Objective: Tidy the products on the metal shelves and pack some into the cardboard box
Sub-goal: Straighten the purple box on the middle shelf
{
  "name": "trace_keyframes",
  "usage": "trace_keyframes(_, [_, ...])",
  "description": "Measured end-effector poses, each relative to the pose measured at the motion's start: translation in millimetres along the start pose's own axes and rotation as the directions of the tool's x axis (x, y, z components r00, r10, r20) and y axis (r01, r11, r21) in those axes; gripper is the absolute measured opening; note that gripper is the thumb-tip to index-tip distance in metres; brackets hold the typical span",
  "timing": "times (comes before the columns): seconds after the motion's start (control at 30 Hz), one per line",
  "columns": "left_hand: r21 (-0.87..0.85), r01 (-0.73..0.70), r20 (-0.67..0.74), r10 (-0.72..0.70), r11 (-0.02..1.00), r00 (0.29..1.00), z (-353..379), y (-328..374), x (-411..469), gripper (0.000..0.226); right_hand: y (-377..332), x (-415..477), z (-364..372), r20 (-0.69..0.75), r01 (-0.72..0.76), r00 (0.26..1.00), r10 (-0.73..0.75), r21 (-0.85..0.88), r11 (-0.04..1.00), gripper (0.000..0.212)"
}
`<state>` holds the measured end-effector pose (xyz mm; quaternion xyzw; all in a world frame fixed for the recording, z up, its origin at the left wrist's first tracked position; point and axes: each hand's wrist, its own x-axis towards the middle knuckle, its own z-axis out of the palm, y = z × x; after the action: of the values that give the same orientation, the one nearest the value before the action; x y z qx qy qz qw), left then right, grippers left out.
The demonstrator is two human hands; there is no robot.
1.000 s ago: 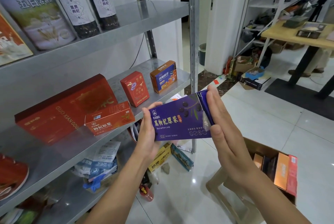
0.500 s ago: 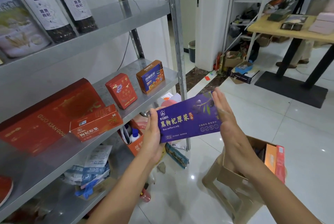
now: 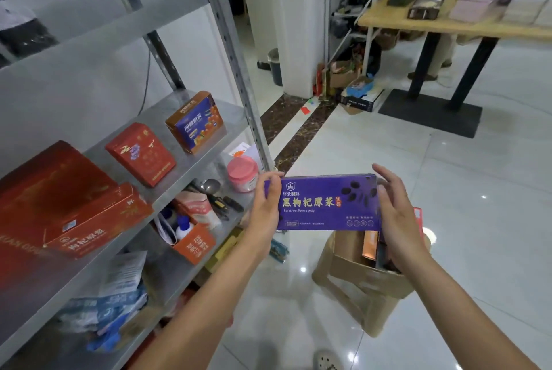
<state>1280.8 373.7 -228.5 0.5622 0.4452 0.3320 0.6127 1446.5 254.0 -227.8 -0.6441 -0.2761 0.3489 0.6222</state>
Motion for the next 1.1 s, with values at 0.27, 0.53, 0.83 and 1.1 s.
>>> trace_keyframes(0.27, [0.146,-0.032,0.32,-0.017,0.989,0.947,43,-19,41,0.043,15,19,-69,0.212,-0.113,0.957,0.199,-0.36,0.926,0.051])
trace_keyframes(0.53, [0.384,-0.135,0.623,-0.148,0.913,0.768,92,-61,66,0.042,62,7,-68,0.375,-0.138,0.832,0.408,-0.573,0.808,0.098])
trace_keyframes(0.83, [0.934,-0.236,0.298,-0.222,0.268,0.928,61,-186,95,0.068,158,23,-42,-0.231,-0.401,0.916,0.327,-0.508,0.762,0.091])
trace_keyframes(1.1, [0.917,-0.354,0.387,-0.193,0.182,0.902,87,-244,133,0.066,225,106,-14,-0.374,-0.477,0.879,0.297,-0.678,0.559,0.088])
